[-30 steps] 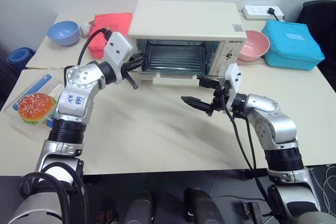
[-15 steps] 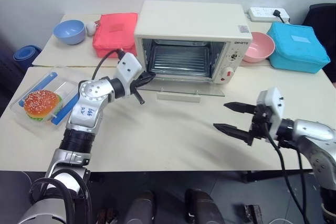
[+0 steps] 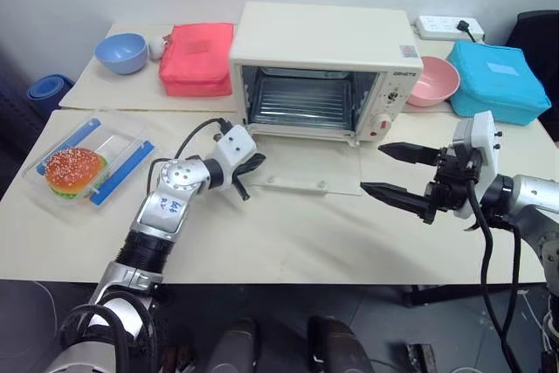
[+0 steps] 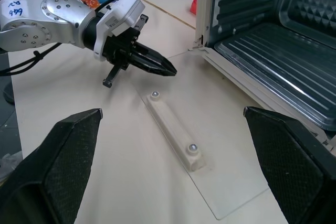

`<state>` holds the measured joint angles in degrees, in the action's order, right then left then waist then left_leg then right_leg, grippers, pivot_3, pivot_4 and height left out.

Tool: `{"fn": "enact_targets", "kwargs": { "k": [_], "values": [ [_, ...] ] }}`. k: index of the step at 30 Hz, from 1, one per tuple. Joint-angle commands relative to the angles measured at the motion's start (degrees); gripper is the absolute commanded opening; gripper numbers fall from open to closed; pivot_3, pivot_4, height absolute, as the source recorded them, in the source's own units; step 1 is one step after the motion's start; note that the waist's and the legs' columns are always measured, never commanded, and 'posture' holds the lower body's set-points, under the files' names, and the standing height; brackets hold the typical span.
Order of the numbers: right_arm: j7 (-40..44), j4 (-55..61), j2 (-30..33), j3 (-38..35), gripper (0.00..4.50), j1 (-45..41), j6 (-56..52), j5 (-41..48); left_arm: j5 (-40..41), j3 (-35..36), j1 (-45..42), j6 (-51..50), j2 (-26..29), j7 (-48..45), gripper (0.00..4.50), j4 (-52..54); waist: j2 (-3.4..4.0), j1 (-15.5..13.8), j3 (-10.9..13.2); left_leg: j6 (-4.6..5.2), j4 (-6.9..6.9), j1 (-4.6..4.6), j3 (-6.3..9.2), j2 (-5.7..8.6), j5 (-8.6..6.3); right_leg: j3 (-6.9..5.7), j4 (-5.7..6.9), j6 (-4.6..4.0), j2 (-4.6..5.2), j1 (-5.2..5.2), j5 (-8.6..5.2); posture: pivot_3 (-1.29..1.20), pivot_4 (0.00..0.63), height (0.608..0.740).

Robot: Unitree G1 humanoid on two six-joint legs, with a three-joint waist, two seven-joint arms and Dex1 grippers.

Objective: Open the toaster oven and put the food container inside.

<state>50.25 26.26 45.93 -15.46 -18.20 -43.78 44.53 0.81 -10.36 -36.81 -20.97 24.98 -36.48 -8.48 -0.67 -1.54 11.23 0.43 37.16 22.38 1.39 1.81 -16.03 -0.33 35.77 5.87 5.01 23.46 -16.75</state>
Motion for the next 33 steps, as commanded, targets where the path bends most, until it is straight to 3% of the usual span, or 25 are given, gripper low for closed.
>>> {"fn": "enact_targets", "kwargs": {
  "k": [1,7,10,13,16,20,25,33],
  "values": [
    [0.3,-1.6,-0.1,0.7,4.5,-2.1,1.4,0.1,-0.3,1.3,1.2,-1.8,0.4,0.9,0.02,1.8,0.0,0.1,0.0,0.0,0.0,0.0,0.0,0.0,0.0,0.0,0.0,0.0,0.0,0.0,0.0,0.0,0.15,0.74],
    [1.4,-4.3,-0.2,2.6,4.5,-4.3,2.9,-0.9,0.9,3.4,2.5,-4.0,1.9,0.5,0.02,4.9,0.0,0.3,0.0,0.0,-0.04,-0.01,-0.09,-0.02,0.0,0.07,0.01,0.0,-0.01,0.06,0.0,0.0,0.15,0.74],
    [2.9,-5.3,0.4,3.6,4.5,-5.3,3.5,-1.3,5.8,9.5,6.1,-12.2,1.9,2.0,0.19,13.0,0.0,0.3,0.0,-0.02,-0.06,0.0,-0.16,-0.08,-0.02,0.14,0.02,0.0,-0.06,0.13,0.0,0.0,0.15,0.74],
    [4.3,-6.3,0.9,4.5,4.5,-6.4,4.0,-1.6,11.2,17.7,11.0,-22.3,1.3,4.9,0.83,22.9,-0.01,0.5,0.0,-0.01,-0.03,0.04,-0.27,-0.14,-0.04,0.28,0.03,0.0,-0.09,0.19,0.0,0.0,0.15,0.74],
    [5.5,-7.6,0.7,5.6,4.5,-7.9,4.2,-2.1,15.1,25.9,16.9,-32.1,-0.3,9.3,1.78,33.0,-0.02,0.7,0.0,0.03,-0.04,0.03,-0.32,-0.21,-0.12,0.35,-0.01,0.0,-0.12,0.2,0.0,0.0,0.15,0.74],
    [7.7,-9.8,0.5,7.4,4.5,-10.2,3.1,-1.4,19.7,38.7,23.7,-45.3,-6.5,16.1,2.98,46.2,-0.03,0.4,0.0,0.06,0.01,0.01,-0.34,-0.23,-0.17,0.38,-0.03,0.0,-0.13,0.18,0.0,0.0,0.15,0.74],
    [12.0,-12.2,0.9,9.9,4.5,-13.6,2.0,-0.9,21.1,51.7,25.7,-54.4,-11.9,21.9,4.47,55.1,-0.08,0.1,0.0,0.01,0.08,0.01,-0.35,-0.29,-0.2,0.38,-0.08,-0.01,-0.24,0.16,0.01,0.0,0.15,0.74],
    [14.3,-17.1,-1.8,13.8,4.5,-19.1,6.4,-5.8,16.5,70.4,18.5,-68.2,-10.9,28.0,4.47,55.8,-0.18,0.2,0.0,-0.16,0.12,-0.04,-0.39,-0.43,-0.29,0.39,-0.11,-0.08,-0.47,0.13,0.05,0.0,0.15,0.74]
  ]
}}
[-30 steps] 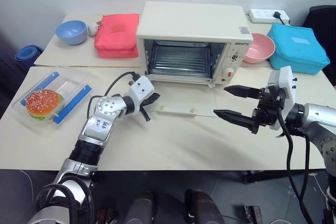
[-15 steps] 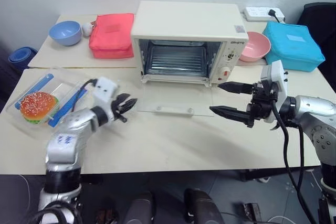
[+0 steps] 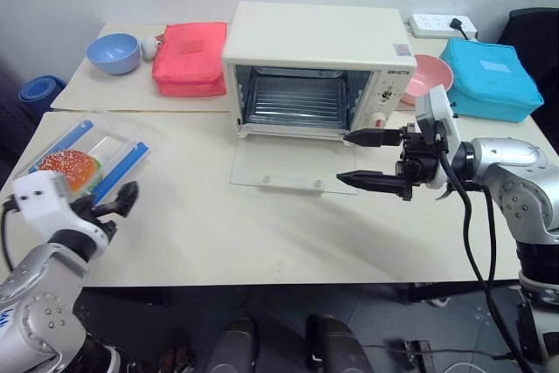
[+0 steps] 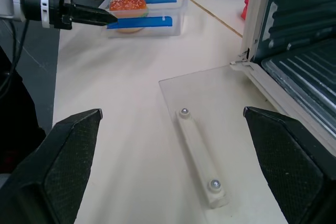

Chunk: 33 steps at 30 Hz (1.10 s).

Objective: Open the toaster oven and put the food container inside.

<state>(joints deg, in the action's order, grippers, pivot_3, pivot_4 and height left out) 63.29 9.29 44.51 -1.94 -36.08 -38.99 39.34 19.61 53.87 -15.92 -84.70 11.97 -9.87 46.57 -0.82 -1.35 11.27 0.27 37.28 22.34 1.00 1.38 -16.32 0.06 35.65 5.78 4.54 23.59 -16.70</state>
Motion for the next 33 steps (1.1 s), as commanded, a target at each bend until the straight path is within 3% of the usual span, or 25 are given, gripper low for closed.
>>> {"fn": "enact_targets", "kwargs": {
  "k": [1,11,27,30,33],
  "values": [
    [1.4,-0.2,-0.6,0.5,4.5,-1.2,1.8,-0.8,-3.0,7.8,-3.3,-6.1,2.8,1.4,4.47,0.3,-0.05,0.1,0.0,-0.03,0.0,0.0,-0.01,-0.02,-0.01,0.01,0.0,0.0,-0.02,0.01,0.0,0.0,0.15,0.74],
    [0.1,1.0,-2.1,0.0,4.5,0.3,2.7,-2.0,-6.4,12.9,-10.0,-7.8,9.6,3.4,4.47,-10.8,-0.2,0.1,-0.1,-0.34,-0.01,-0.03,-0.04,-0.08,0.04,0.03,-0.02,-0.02,-0.03,0.01,0.0,0.0,0.15,0.74],
    [-3.5,5.2,-1.8,-3.0,4.5,4.6,1.4,-1.0,-14.4,8.3,-13.9,-6.1,20.3,8.3,4.47,-31.9,-0.25,1.3,-0.1,-0.43,-0.11,-0.04,-0.05,-0.14,-0.05,0.07,-0.02,-0.04,-0.01,0.09,-0.01,0.0,0.15,0.74],
    [-4.0,6.1,-1.8,-3.2,4.5,5.3,1.2,-0.7,-14.3,6.5,-15.2,-2.5,22.4,8.1,3.9,-37.3,-0.25,1.4,-0.1,-0.44,-0.12,-0.04,-0.05,-0.15,-0.05,0.06,-0.01,-0.05,-0.01,0.11,-0.01,0.0,0.15,0.74],
    [-4.5,6.6,-1.7,-3.4,4.5,5.6,1.1,-0.5,-14.1,5.2,-16.3,0.7,24.1,8.0,3.0,-41.8,-0.25,1.4,-0.1,-0.45,-0.12,-0.04,-0.06,-0.15,-0.06,0.07,-0.01,-0.05,0.0,0.11,-0.01,0.0,0.15,0.74]
  ]
}}
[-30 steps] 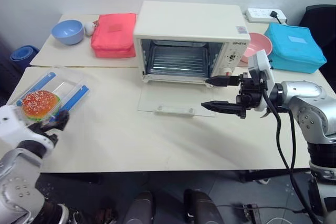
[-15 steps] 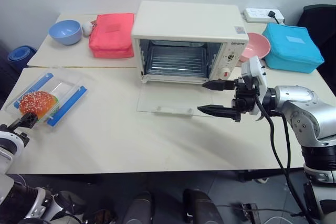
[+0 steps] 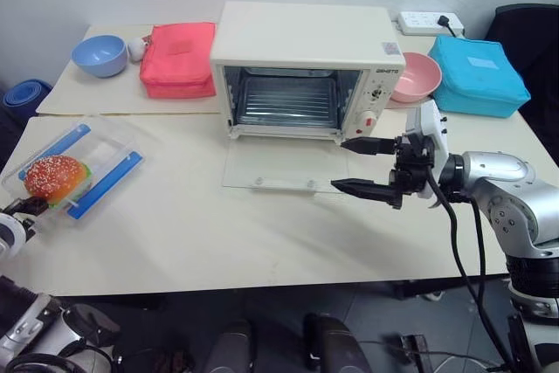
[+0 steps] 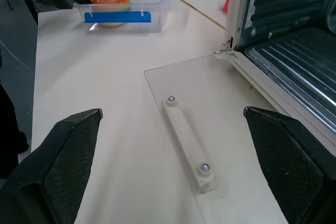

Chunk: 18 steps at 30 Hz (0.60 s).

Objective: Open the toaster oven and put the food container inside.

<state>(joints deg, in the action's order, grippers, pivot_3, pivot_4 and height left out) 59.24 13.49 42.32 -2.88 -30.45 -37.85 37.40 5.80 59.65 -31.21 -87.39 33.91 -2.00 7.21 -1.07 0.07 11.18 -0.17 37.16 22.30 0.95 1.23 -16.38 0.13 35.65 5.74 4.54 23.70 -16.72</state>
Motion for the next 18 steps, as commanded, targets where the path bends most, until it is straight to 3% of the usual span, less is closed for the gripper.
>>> {"fn": "enact_targets", "kwargs": {
  "k": [1,9,18],
  "values": [
    [-0.7,2.5,0.6,-2.7,4.5,0.0,-0.2,1.5,-0.2,-1.0,-1.4,4.3,2.6,0.1,2.71,-3.7,0.0,0.0,0.0,0.0,-0.01,0.0,0.0,0.0,0.0,0.0,0.0,0.0,0.0,0.0,0.0,0.0,0.15,0.74],
    [-1.8,3.7,1.2,-4.6,4.5,1.6,-1.3,2.6,0.9,-5.3,-1.9,7.6,6.3,-0.9,0.22,-9.1,-0.02,0.0,0.0,0.02,-0.03,0.02,0.0,-0.01,-0.03,0.0,-0.01,0.0,0.03,0.02,0.0,0.0,0.15,0.74],
    [-3.1,3.7,3.6,-7.5,4.5,3.8,-3.6,4.0,7.7,-18.4,3.1,9.1,11.9,-13.0,0.21,-3.5,-0.08,0.0,0.0,0.08,-0.05,0.04,0.0,-0.02,-0.08,0.04,-0.05,-0.05,0.11,0.04,-0.01,0.0,0.15,0.74]
  ]
}}
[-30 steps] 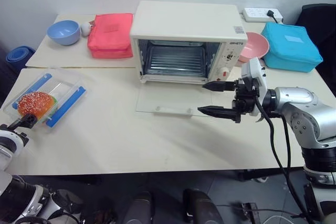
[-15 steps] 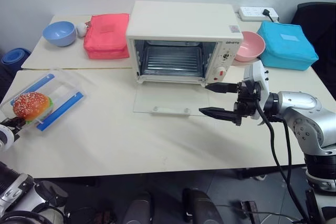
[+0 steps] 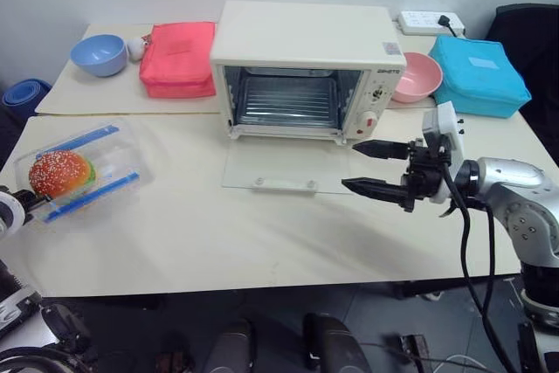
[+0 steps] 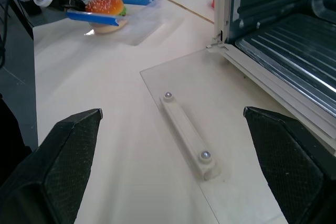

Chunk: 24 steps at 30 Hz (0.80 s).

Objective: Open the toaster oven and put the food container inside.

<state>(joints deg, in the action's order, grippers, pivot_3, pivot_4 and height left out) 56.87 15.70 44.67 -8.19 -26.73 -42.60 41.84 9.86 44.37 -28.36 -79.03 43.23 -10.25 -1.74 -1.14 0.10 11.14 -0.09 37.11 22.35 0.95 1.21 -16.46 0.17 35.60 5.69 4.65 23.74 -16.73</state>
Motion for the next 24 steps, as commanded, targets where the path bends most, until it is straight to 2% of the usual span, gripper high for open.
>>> {"fn": "enact_targets", "kwargs": {
  "k": [1,7,11,19,24],
  "values": [
    [-0.7,1.2,1.7,-2.5,4.5,0.4,1.5,-0.8,5.2,-4.7,0.5,0.8,3.2,-6.9,0.21,7.1,-0.01,-0.1,0.0,0.08,0.01,0.01,0.0,0.0,-0.04,0.0,0.0,0.0,0.01,0.0,0.0,0.0,0.15,0.74],
    [-0.8,-0.2,3.7,-5.2,4.5,3.2,2.6,-1.4,14.7,-11.2,-3.1,-3.7,3.4,-14.6,0.21,17.6,-0.02,-0.1,0.0,0.31,0.02,0.06,0.01,0.01,-0.18,0.01,-0.06,-0.03,0.07,0.0,0.01,0.0,0.15,0.74],
    [-2.1,0.2,3.6,-7.2,4.5,5.9,2.7,-1.6,18.8,-17.5,-8.9,-6.8,-1.0,-14.8,0.21,21.5,-0.01,-0.1,0.0,0.3,0.01,0.06,-0.01,0.01,-0.19,0.0,-0.06,-0.03,0.0,0.0,0.0,0.0,0.15,0.74],
    [-4.7,2.7,3.1,-9.9,4.5,9.2,2.6,-1.1,14.2,-33.6,-18.3,-1.8,-10.3,-8.4,0.21,15.9,-0.03,-0.2,0.0,0.21,0.12,0.04,-0.13,0.01,-0.06,0.04,0.09,0.0,-0.15,0.0,0.02,0.0,0.15,0.74],
    [-6.9,4.6,2.8,-12.3,4.5,11.6,2.2,-0.6,10.4,-36.4,-22.4,0.9,-15.4,-2.7,0.21,12.0,-0.04,-0.2,0.0,0.0,0.12,0.01,-0.16,0.02,0.07,0.08,0.17,0.0,-0.18,0.01,0.02,0.0,0.15,0.74]
  ]
}}
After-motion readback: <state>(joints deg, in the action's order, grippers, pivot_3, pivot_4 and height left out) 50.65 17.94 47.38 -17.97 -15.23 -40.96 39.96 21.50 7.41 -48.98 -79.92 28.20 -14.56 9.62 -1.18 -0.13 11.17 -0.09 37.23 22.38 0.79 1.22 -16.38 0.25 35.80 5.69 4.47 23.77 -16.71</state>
